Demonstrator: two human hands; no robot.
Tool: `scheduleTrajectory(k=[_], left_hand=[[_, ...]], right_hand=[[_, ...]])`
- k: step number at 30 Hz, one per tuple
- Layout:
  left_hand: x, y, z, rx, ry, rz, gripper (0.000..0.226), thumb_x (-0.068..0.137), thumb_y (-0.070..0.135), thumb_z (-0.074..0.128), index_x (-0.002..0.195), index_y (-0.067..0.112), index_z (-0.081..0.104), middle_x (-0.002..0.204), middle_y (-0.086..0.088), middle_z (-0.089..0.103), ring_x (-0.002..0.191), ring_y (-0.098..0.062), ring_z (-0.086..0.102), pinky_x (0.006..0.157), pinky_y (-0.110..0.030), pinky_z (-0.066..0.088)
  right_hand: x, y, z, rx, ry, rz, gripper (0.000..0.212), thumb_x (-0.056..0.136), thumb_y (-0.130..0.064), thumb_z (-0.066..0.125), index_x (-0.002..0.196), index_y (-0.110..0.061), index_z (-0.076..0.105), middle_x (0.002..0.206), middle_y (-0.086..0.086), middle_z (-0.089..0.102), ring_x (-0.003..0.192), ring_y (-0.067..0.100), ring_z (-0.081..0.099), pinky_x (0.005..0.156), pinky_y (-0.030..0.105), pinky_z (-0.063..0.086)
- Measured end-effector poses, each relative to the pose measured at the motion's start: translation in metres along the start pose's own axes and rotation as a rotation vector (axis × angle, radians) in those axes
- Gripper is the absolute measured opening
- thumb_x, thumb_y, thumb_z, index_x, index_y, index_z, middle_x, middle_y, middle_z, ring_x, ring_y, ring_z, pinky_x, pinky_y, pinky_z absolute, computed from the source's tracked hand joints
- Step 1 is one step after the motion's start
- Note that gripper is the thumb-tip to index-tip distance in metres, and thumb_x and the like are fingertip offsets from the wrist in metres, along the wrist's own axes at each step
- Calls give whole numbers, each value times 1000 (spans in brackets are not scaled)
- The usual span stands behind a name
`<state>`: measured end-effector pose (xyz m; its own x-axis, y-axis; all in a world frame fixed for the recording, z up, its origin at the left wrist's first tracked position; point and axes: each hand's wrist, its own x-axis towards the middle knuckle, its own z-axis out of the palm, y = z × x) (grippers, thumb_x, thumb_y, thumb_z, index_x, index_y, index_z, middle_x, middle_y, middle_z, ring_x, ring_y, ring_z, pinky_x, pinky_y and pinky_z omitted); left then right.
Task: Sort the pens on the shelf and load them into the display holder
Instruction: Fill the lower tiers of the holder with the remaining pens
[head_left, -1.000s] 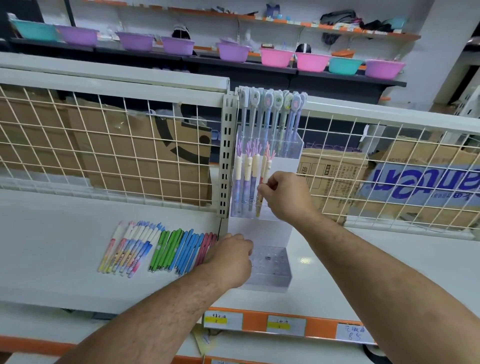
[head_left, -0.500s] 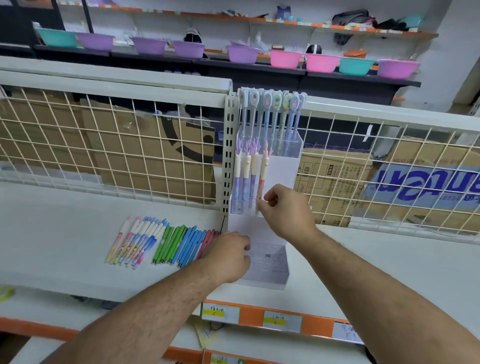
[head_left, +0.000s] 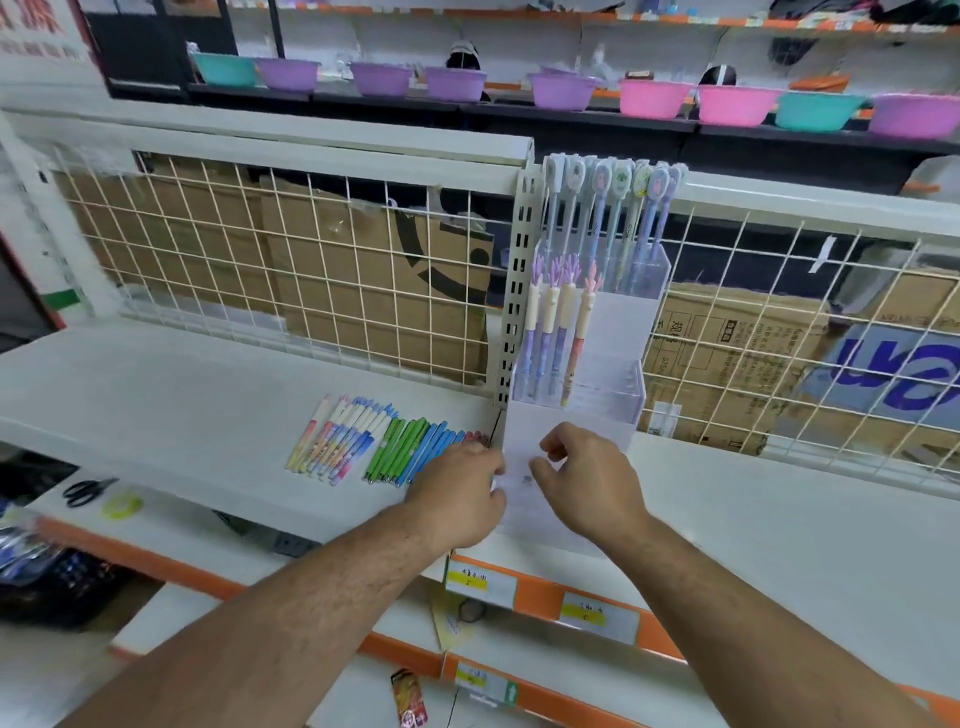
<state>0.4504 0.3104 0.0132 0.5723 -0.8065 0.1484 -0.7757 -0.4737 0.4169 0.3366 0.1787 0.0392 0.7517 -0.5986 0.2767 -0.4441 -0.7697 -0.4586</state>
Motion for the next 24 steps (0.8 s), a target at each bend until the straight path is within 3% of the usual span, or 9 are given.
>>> scheduleTrajectory(k=[6,10,13,18,20,22,24], left_hand=[[-4,-35,-14,20,43,36,11,91,30,55,99,23,61,95,9,52,97,-16,48,76,-32,46],[-7,-75,-31,-3,28,38,21,91,31,57,109,22,63,109,4,59,107,-17,50,87,-35,49],[-9,-115,-47,-5,0,29,26,91,32,58,115,25,62,115,5,58,112,-17,50,88,-32,46],[-15,-185,-62,47,-43,-16,24,93,34,54,113,26,63,122,3,60,126,-21,48,109,-37,34],[-18,-210,-66,46,-49,-4,17,94,33,54,102,22,64,122,-3,63,132,-23,47,110,-35,36],[-20,-232,-73,50,-46,-7,17,93,33,53,99,21,64,117,-5,65,122,-27,55,94,-32,46],[-21,-248,-78,64,-40,-15,20,93,34,51,102,21,63,106,-4,64,96,-24,61,75,-31,49]], right_hand=[[1,-28,20,-20,-20,-2,20,94,-37,63,107,-22,65,103,-4,68,87,17,61,73,30,48],[4,-64,43,-25,-20,15,15,91,-33,62,95,-19,63,95,0,66,85,24,61,72,35,52],[6,-97,69,-33,-17,29,13,90,-34,63,96,-23,63,95,-2,67,86,24,62,69,32,49],[6,-147,117,-41,-45,66,12,90,-32,62,97,-22,63,96,-3,67,88,23,62,69,32,48],[6,-163,134,-48,-38,67,10,90,-30,62,88,-21,60,91,-3,67,80,22,60,63,31,44],[7,-176,150,-45,-25,72,15,90,-30,64,81,-22,55,85,-3,64,73,19,55,58,31,38],[5,-186,162,-24,-23,87,14,91,-28,64,82,-20,58,83,-2,63,72,19,56,58,32,44]])
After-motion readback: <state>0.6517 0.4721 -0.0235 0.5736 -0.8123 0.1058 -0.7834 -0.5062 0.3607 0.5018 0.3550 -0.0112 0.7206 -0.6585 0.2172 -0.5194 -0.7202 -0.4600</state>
